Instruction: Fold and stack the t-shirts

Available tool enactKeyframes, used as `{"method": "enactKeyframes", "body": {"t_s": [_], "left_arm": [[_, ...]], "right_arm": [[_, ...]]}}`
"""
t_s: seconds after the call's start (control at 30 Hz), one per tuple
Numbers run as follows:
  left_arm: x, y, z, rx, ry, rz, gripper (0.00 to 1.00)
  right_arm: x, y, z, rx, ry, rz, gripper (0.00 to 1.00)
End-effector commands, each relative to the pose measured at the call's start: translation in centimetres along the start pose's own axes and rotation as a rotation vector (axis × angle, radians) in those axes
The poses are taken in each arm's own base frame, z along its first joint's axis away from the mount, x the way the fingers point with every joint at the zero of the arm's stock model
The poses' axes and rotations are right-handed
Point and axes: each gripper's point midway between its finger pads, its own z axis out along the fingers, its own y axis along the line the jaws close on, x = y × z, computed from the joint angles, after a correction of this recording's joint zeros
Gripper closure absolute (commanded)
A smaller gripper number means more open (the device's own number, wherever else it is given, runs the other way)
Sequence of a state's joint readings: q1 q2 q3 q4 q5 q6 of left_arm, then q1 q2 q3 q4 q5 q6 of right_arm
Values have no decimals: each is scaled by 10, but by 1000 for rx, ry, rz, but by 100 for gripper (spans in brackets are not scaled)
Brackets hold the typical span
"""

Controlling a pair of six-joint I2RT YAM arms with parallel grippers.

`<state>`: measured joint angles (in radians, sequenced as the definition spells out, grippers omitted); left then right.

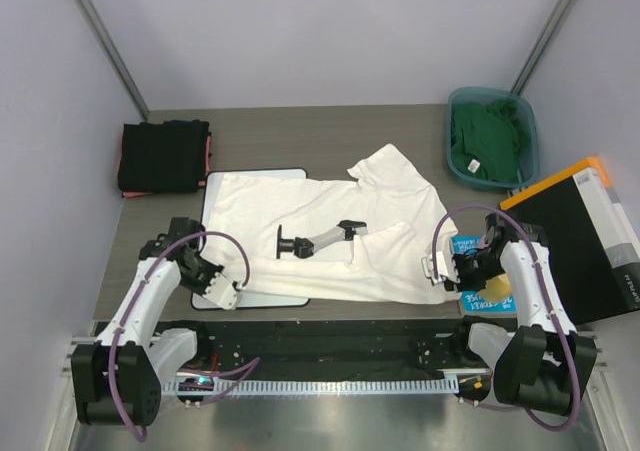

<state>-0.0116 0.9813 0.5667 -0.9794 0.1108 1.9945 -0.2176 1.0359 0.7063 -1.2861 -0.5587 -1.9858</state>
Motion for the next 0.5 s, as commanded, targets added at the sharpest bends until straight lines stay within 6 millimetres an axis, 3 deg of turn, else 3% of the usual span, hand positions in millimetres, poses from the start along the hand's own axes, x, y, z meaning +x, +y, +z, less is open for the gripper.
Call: {"method": "enactKeyframes", "body": {"t_s": [0.0,0.1,0.13,0.17,0.23,0.33,0.37,0.43,0.47], "left_arm": [[-1,-11,-18,105,-11,117,94],[-5,-12,-35,118,-30,126,58],[-5,-4,-44,92,-25,129,41],[-6,-2,-49,82,-31,122,35],[-4,10,-63,35,-18,116,26],[-2,24,-76,2,-20,105,22],[3,38,-77,-45,-8,98,21],[15,57,-68,-106,19,40,22],[34,89,-68,-228,91,34,23]], "right_arm": [[-3,0,-15,-81,36,-357,65],[-7,-13,-24,-37,43,-366,60],[-8,-21,-26,-8,39,-362,59],[-10,-34,-28,37,34,-349,59],[-9,-57,-35,100,34,-338,58],[-7,-97,-45,233,34,-290,59],[-4,-116,-50,299,49,-306,59],[-4,-132,-49,372,17,-256,63],[-2,-155,-55,459,32,-293,65]]}}
